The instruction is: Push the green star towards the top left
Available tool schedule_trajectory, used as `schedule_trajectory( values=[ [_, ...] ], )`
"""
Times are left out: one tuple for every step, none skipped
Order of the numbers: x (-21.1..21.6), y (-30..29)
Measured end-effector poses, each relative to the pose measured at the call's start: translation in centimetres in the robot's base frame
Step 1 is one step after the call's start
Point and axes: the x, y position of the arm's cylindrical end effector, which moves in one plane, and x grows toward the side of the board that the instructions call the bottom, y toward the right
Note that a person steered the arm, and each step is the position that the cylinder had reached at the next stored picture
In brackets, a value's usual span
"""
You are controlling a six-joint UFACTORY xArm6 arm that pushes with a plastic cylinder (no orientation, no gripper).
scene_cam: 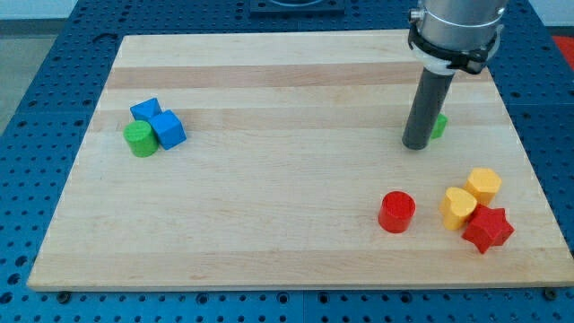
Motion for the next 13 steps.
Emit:
schedule_trajectory(
  values=[
    [0.2,0.0],
    [0.3,0.0],
    [0.4,0.4],
    [4.0,0.5],
    [5.8,0.5],
    [5.7,0.5],
    [2.7,3.0],
    [-1.7,5.6],
    [-4.8,3.9],
    [-4.6,0.3],
    [-3.0,0.5],
    [-0.8,-0.1],
    [-3.6,-5.3]
  ],
)
